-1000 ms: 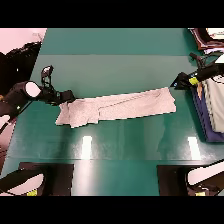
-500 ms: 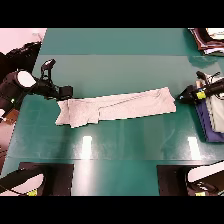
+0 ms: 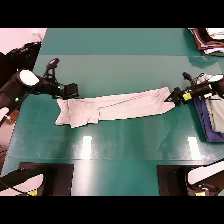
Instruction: Fold the shirts.
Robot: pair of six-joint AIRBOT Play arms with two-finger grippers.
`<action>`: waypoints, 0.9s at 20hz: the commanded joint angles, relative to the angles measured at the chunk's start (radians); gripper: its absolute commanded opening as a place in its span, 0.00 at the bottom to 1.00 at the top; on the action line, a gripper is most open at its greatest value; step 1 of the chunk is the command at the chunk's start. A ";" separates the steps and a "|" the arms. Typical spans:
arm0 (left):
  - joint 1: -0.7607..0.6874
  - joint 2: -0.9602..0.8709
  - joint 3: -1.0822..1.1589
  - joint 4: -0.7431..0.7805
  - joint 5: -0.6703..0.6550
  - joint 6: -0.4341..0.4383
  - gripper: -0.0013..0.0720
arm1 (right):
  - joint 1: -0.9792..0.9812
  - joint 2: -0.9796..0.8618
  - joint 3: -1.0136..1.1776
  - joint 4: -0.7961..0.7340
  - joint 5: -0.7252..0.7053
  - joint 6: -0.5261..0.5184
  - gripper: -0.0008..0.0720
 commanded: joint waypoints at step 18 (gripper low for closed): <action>-0.417 -0.632 0.507 -0.109 0.021 0.016 0.05 | 0.397 0.364 0.403 0.110 0.028 0.119 0.03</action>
